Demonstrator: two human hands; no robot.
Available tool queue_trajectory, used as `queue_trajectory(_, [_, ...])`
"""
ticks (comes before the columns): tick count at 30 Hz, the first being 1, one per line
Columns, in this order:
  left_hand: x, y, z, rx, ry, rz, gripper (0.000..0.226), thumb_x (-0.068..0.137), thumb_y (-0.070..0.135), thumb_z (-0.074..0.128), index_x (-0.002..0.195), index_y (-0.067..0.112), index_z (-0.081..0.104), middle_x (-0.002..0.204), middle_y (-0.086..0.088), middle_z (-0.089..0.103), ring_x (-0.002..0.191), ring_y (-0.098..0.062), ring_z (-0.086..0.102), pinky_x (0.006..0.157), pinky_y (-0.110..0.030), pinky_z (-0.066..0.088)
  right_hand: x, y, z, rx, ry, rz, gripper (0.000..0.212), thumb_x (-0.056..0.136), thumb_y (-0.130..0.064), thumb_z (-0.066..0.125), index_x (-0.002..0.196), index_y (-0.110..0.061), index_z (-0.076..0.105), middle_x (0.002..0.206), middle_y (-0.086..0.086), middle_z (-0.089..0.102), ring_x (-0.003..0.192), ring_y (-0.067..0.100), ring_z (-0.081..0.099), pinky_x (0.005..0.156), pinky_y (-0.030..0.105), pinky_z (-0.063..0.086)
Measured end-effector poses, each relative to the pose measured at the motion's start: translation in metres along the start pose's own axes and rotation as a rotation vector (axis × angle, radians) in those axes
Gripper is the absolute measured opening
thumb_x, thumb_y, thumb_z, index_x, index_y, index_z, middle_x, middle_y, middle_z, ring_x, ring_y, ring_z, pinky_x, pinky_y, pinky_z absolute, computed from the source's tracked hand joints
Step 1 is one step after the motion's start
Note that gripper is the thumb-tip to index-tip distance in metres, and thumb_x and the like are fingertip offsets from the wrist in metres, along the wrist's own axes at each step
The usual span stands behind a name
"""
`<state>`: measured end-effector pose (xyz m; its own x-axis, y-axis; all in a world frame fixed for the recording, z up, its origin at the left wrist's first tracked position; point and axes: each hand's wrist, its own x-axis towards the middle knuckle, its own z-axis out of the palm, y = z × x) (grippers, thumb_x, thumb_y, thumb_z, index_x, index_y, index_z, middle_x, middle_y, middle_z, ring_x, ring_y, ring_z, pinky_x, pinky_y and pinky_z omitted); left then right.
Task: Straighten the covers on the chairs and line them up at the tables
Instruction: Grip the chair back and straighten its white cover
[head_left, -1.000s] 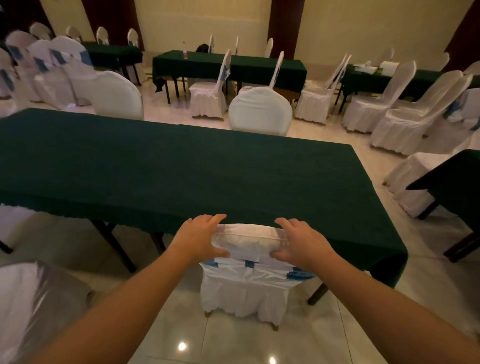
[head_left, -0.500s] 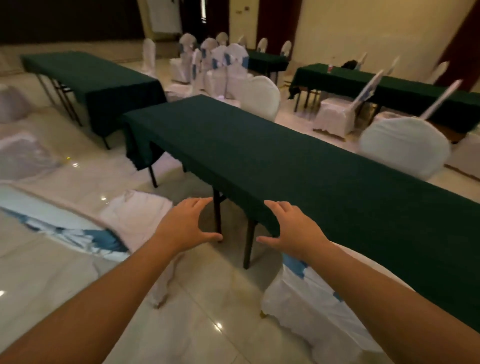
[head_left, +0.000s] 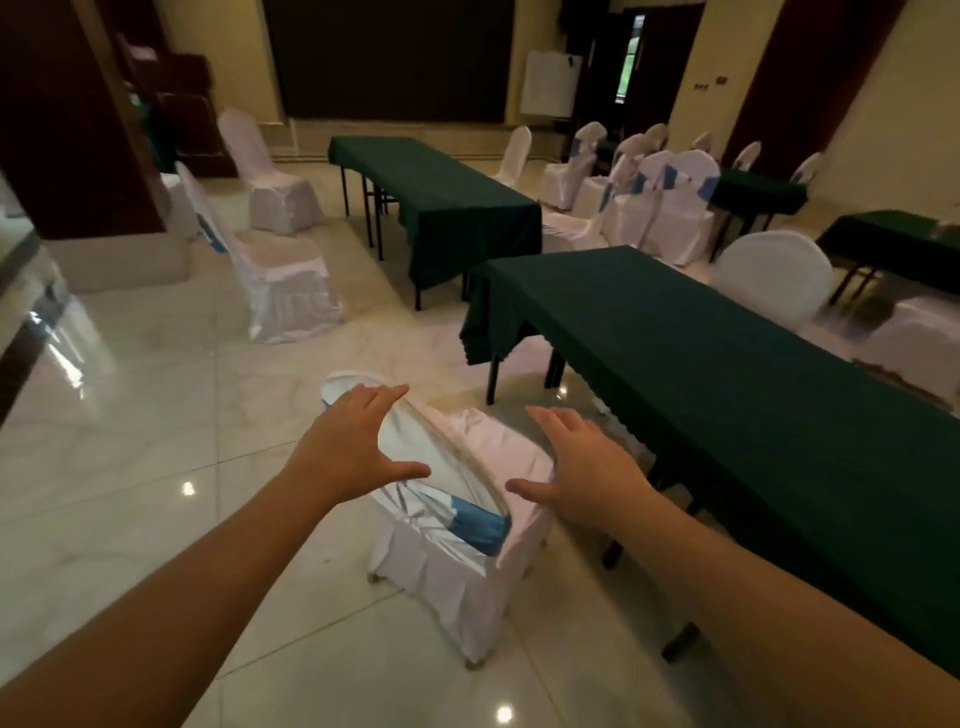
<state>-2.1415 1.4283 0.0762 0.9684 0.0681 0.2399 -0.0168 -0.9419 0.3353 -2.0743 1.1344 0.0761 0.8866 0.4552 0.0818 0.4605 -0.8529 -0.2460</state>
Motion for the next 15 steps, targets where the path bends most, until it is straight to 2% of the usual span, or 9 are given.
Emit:
queue_trajectory(6, [0.045, -0.110, -0.022, 0.059, -0.032, -0.049, 0.115, 0.055, 0.077, 0.079, 0.150, 0.031, 0.033, 0.147, 0.001, 0.043, 0.134, -0.021, 0.036, 0.106, -0.043, 0.038, 0.089, -0.059, 0.035, 0.020, -0.031, -0.052, 0.106, 0.060, -0.095, 0.052, 0.148, -0.050, 0.013, 0.159, -0.005, 0.030, 0.137, 0.027, 0.041, 0.099, 0.052, 0.047])
queue_trajectory(11, [0.094, -0.150, -0.006, 0.106, -0.129, -0.046, 0.120, 0.053, 0.076, 0.080, 0.151, 0.032, 0.028, 0.150, 0.003, 0.039, 0.137, -0.021, 0.031, 0.108, -0.047, 0.036, 0.141, -0.070, 0.061, 0.054, -0.076, -0.019, 0.111, 0.059, -0.092, 0.059, 0.149, -0.049, 0.011, 0.161, -0.004, 0.027, 0.137, 0.029, 0.040, 0.099, 0.053, 0.046])
queue_trajectory(15, [0.141, -0.171, 0.017, 0.181, -0.227, 0.033, 0.123, 0.050, 0.078, 0.079, 0.152, 0.035, 0.025, 0.151, 0.004, 0.038, 0.138, -0.020, 0.031, 0.109, -0.048, 0.036, 0.172, -0.069, 0.089, 0.104, -0.116, 0.011, 0.113, 0.061, -0.087, 0.066, 0.150, -0.045, 0.011, 0.162, -0.005, 0.022, 0.140, 0.028, 0.037, 0.103, 0.052, 0.044])
